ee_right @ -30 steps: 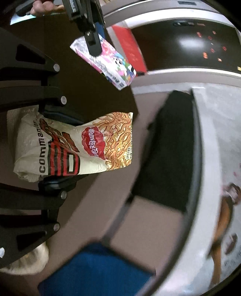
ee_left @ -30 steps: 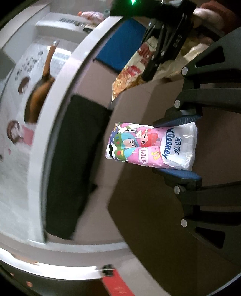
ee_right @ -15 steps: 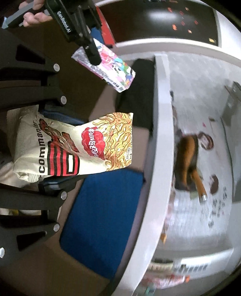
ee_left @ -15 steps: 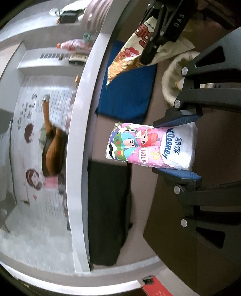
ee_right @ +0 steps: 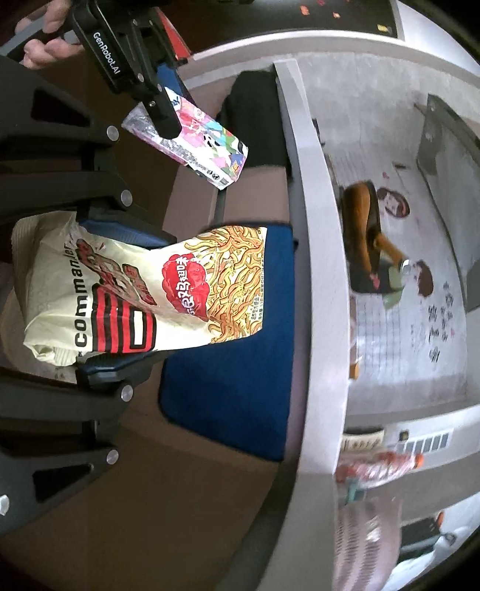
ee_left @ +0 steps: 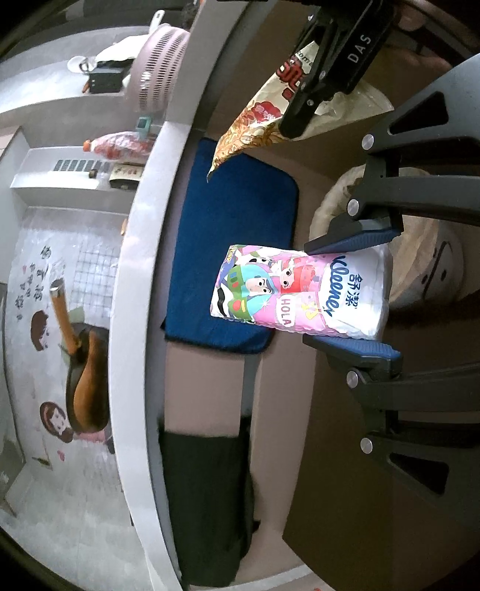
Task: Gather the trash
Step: 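Carry the tissue pack and snack bag in both tools over the bin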
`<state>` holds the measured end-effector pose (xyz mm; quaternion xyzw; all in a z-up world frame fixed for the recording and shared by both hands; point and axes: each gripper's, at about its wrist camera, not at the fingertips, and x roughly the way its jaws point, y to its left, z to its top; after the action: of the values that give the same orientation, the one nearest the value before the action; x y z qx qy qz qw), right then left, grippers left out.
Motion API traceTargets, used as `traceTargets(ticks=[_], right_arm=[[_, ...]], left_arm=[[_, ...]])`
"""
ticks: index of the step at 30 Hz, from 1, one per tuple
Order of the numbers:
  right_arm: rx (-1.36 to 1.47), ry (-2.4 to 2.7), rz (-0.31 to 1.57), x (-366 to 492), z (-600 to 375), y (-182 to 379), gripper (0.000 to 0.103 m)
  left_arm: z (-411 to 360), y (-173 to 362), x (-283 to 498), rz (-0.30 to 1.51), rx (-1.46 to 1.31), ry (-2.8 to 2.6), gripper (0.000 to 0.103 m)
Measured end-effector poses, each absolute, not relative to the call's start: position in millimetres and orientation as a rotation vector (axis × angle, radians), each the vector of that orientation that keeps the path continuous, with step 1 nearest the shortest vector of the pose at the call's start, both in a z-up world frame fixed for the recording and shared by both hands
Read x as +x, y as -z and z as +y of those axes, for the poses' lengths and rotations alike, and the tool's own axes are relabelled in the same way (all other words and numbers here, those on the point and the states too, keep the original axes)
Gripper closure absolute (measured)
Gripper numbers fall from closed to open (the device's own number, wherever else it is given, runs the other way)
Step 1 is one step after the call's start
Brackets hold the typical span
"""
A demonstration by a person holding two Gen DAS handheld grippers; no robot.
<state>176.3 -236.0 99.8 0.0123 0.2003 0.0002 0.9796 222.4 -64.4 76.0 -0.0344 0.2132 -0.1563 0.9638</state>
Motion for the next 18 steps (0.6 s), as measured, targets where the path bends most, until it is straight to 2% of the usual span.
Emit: traceTargets(ticks=[18], right_arm=[[0.134, 0.064, 0.567, 237.6, -282.3, -23.3, 0.054]], left_arm=[[-113.3, -2.2, 309.5, 0.637, -0.092, 0.397, 0.061]])
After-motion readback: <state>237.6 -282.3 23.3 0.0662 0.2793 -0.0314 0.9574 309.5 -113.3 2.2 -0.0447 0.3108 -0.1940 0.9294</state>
